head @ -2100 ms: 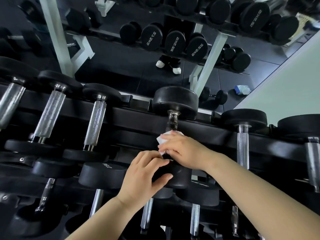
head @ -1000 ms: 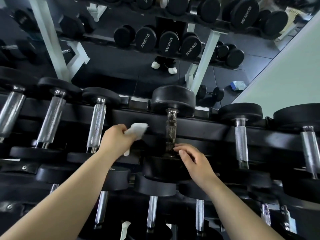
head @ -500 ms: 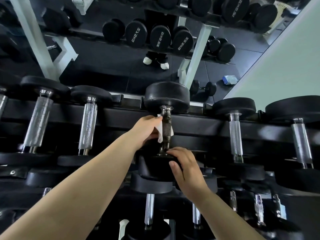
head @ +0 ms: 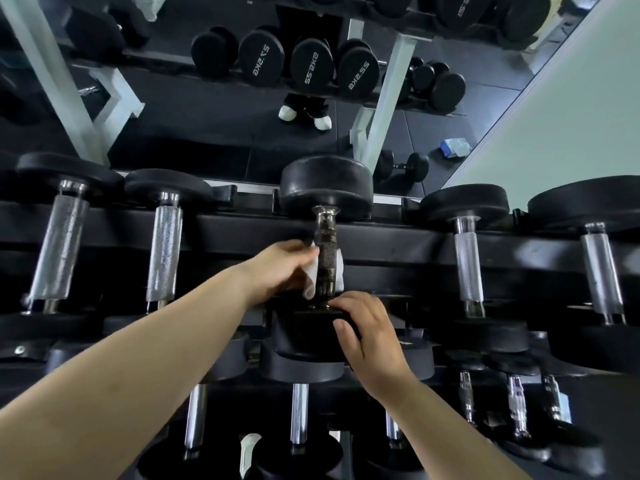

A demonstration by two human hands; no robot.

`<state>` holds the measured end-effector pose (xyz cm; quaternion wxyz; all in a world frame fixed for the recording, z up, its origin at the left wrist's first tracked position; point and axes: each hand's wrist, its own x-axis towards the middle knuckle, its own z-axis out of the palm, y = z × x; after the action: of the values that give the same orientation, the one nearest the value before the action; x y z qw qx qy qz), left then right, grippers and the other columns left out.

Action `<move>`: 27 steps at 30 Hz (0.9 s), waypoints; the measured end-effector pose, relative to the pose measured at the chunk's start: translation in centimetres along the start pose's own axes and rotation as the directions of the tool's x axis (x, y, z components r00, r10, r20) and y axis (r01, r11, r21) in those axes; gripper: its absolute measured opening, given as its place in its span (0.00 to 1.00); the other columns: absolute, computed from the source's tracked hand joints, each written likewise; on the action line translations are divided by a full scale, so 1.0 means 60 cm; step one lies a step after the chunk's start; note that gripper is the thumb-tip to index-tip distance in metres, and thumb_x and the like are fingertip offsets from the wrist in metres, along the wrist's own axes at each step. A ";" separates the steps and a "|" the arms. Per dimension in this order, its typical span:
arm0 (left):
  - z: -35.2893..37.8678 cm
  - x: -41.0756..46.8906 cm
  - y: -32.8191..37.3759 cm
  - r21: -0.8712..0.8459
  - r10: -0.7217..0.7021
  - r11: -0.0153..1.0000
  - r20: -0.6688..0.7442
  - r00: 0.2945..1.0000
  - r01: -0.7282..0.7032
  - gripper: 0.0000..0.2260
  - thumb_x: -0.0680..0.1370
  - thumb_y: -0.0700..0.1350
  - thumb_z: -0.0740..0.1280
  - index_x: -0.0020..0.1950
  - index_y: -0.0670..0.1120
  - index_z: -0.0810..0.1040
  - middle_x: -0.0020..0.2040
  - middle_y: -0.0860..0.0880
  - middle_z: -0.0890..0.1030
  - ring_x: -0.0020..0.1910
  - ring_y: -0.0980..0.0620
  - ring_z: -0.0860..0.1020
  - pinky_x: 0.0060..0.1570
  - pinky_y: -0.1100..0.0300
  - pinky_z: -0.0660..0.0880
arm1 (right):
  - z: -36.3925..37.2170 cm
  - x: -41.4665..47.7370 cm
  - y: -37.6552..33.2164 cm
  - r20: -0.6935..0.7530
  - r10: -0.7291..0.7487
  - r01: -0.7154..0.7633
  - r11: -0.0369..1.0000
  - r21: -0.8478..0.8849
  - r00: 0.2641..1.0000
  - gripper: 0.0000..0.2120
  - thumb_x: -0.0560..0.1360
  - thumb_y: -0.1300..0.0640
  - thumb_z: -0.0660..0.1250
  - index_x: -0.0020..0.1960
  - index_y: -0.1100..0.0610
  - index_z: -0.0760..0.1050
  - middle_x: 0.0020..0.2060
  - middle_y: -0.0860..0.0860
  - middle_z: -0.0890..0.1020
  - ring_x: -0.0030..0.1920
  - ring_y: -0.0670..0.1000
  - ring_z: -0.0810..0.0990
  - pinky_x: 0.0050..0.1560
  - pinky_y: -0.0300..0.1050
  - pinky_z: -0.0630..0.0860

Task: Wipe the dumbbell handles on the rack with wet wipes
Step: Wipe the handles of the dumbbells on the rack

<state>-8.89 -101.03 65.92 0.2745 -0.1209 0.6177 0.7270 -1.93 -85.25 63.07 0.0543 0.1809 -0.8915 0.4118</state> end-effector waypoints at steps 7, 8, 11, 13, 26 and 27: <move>0.011 0.043 0.022 -0.255 0.098 0.960 -0.087 0.991 -0.117 0.17 0.82 0.40 0.51 0.35 0.37 0.67 0.22 0.47 0.74 0.25 0.53 0.76 0.30 0.68 0.73 | -0.003 0.001 -0.001 0.041 0.026 -0.026 1.000 -0.010 0.999 0.18 0.74 0.50 0.55 0.51 0.62 0.77 0.48 0.52 0.78 0.51 0.36 0.65 0.59 0.24 0.58; 0.014 0.054 0.024 -0.248 0.112 0.959 -0.114 0.987 -0.138 0.15 0.82 0.41 0.50 0.39 0.36 0.68 0.25 0.45 0.75 0.29 0.52 0.76 0.34 0.66 0.73 | -0.004 0.001 -0.002 0.050 0.033 -0.033 0.999 -0.003 0.998 0.18 0.74 0.50 0.55 0.51 0.62 0.77 0.48 0.52 0.77 0.51 0.36 0.65 0.58 0.24 0.58; 0.007 0.055 0.001 -0.281 0.083 0.952 -0.132 0.988 -0.118 0.13 0.82 0.42 0.52 0.42 0.38 0.69 0.31 0.46 0.75 0.30 0.53 0.77 0.35 0.65 0.73 | -0.005 0.000 -0.004 0.059 0.031 -0.031 1.000 0.004 0.998 0.19 0.74 0.49 0.55 0.51 0.62 0.77 0.48 0.53 0.77 0.51 0.37 0.64 0.57 0.28 0.62; -0.001 0.038 -0.027 -0.167 0.084 0.982 -0.018 0.996 -0.085 0.14 0.82 0.42 0.52 0.38 0.40 0.69 0.28 0.48 0.75 0.27 0.54 0.75 0.34 0.64 0.71 | -0.007 0.001 -0.005 0.077 0.033 -0.034 0.999 0.011 0.997 0.21 0.74 0.48 0.55 0.51 0.62 0.77 0.48 0.53 0.78 0.50 0.37 0.65 0.55 0.33 0.62; 0.024 0.033 -0.003 -0.115 0.052 0.990 -0.218 0.975 -0.079 0.13 0.81 0.41 0.55 0.37 0.42 0.71 0.24 0.48 0.75 0.24 0.55 0.73 0.26 0.68 0.68 | -0.009 0.003 0.000 0.062 -0.010 0.010 1.000 0.009 0.998 0.24 0.77 0.41 0.51 0.51 0.58 0.77 0.47 0.50 0.78 0.50 0.38 0.66 0.56 0.29 0.64; 0.021 0.024 -0.011 -0.057 0.030 0.998 -0.174 0.984 -0.041 0.13 0.80 0.41 0.55 0.38 0.41 0.71 0.25 0.47 0.74 0.25 0.53 0.72 0.26 0.67 0.67 | -0.009 0.005 0.000 0.069 -0.013 0.013 1.000 -0.001 0.998 0.26 0.77 0.39 0.49 0.50 0.58 0.77 0.47 0.51 0.78 0.50 0.40 0.67 0.54 0.31 0.64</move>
<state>-9.49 -99.38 64.87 0.2028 -0.1809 0.6191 0.7368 -2.23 -84.90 63.50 0.0263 0.2008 -0.8919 0.4044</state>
